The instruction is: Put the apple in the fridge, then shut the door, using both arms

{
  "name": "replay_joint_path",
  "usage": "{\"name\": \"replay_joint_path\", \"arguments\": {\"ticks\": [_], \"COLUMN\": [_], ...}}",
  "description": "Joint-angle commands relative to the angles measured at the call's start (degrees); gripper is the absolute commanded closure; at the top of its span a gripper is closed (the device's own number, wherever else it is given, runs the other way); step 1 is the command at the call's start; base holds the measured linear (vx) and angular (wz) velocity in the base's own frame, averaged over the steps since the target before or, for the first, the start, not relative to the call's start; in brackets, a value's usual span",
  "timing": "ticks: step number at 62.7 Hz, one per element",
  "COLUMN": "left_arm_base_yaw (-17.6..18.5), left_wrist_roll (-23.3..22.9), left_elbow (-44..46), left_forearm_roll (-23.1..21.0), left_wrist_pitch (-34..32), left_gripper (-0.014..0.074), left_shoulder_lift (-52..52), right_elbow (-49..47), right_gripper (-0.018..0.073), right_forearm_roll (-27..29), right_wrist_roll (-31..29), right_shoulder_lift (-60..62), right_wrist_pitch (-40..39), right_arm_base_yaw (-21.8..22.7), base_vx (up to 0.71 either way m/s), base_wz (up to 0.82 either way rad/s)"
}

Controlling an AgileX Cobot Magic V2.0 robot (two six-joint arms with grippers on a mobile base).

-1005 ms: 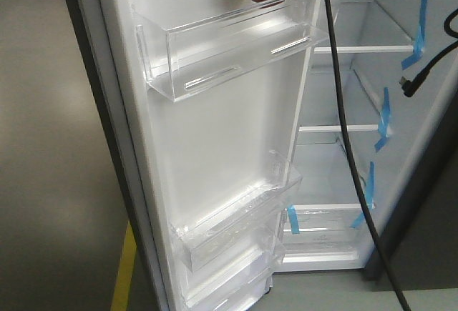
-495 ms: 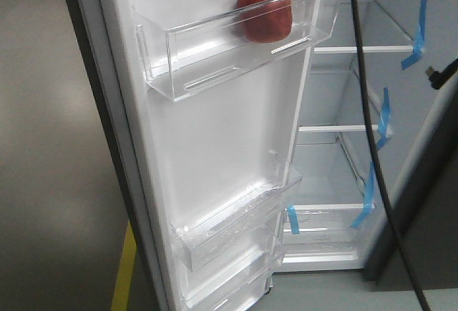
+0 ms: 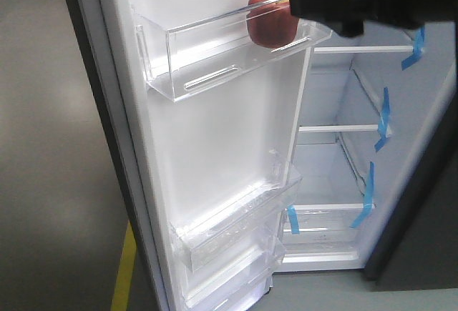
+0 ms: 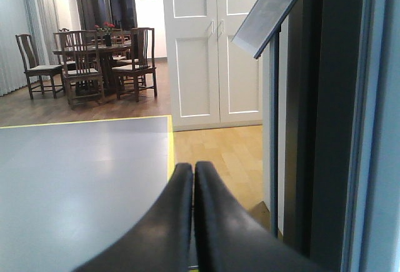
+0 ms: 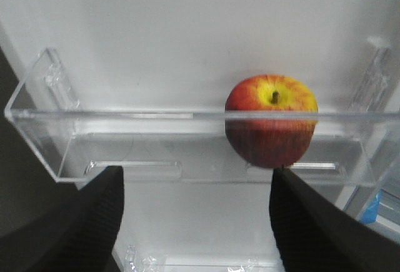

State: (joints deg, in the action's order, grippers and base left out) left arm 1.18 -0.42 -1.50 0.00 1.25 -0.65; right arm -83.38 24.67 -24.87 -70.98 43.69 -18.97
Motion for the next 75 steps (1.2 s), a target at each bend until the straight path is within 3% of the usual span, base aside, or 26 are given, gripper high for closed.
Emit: {"name": "replay_joint_path", "arguments": {"ticks": [1,31,75], "left_arm_base_yaw": [-0.04,-0.04,-0.04], "left_wrist_roll": [-0.54,-0.54,-0.54], "left_elbow": [-1.21,-1.21,-1.21], "left_forearm_roll": [0.0,0.0,0.0], "left_wrist_pitch": [-4.32,-4.32,-4.32], "left_gripper": [0.0603,0.0603,0.0603], "left_shoulder_lift": [-0.87,-0.87,-0.87], "right_elbow": [6.15,34.64,48.87], "right_gripper": [0.0087,0.0087,0.0087], "right_forearm_roll": [2.08,5.64,9.26], "right_wrist_roll": [-0.93,-0.93,-0.68], "right_shoulder_lift": [7.31,34.85,61.03], "right_wrist_pitch": [-7.5,-5.22,13.12], "right_arm_base_yaw": [0.02,0.02,0.08], "base_vx": [0.0,0.0,0.0], "base_wz": [0.0,0.0,0.0]}}
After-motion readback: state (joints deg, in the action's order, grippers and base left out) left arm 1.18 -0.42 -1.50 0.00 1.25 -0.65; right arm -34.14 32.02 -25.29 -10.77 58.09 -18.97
